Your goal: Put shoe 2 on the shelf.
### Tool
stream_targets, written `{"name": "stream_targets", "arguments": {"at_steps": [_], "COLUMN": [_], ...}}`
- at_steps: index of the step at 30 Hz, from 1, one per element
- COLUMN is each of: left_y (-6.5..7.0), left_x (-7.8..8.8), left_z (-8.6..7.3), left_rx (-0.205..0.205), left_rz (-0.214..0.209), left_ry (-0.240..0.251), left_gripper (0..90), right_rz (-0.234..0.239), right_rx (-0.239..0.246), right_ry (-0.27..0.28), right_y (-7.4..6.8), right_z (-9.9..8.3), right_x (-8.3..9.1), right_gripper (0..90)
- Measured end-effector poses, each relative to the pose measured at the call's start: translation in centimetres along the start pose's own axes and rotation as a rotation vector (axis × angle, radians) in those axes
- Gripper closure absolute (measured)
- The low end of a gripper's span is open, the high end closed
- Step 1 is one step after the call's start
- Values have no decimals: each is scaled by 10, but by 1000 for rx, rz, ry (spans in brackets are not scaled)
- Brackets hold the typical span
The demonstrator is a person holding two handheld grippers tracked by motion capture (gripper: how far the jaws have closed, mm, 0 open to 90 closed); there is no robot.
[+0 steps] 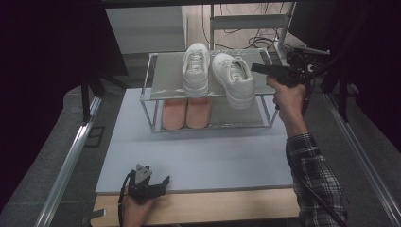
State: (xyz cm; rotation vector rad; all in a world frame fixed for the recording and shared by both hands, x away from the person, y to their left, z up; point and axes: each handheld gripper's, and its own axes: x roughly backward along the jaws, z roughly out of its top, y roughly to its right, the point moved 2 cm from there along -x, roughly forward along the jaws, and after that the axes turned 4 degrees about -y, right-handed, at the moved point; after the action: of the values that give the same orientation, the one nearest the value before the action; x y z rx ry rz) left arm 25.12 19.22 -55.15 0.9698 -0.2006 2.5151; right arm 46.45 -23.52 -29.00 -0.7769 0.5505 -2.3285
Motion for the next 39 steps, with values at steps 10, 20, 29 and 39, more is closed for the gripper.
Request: {"name": "stream_targets", "arguments": {"at_steps": [10, 20, 29, 39], "left_y": [0, 0, 0, 0], "left_x": [0, 0, 0, 0], "left_z": [0, 0, 0, 0], "left_rx": [0, 0, 0, 0], "left_rz": [0, 0, 0, 0], "left_ry": [2, 2, 2, 2], "left_gripper": [114, 114, 114, 114], "right_rz": [14, 64, 116, 131], "right_rx": [57, 103, 123, 147], "right_ry": [16, -22, -27, -44], "right_y": [7, 12, 10, 9], "right_z": [-17, -46, -67, -89], "right_x": [29, 39, 42, 44], "right_gripper": [611, 761, 891, 893]}}
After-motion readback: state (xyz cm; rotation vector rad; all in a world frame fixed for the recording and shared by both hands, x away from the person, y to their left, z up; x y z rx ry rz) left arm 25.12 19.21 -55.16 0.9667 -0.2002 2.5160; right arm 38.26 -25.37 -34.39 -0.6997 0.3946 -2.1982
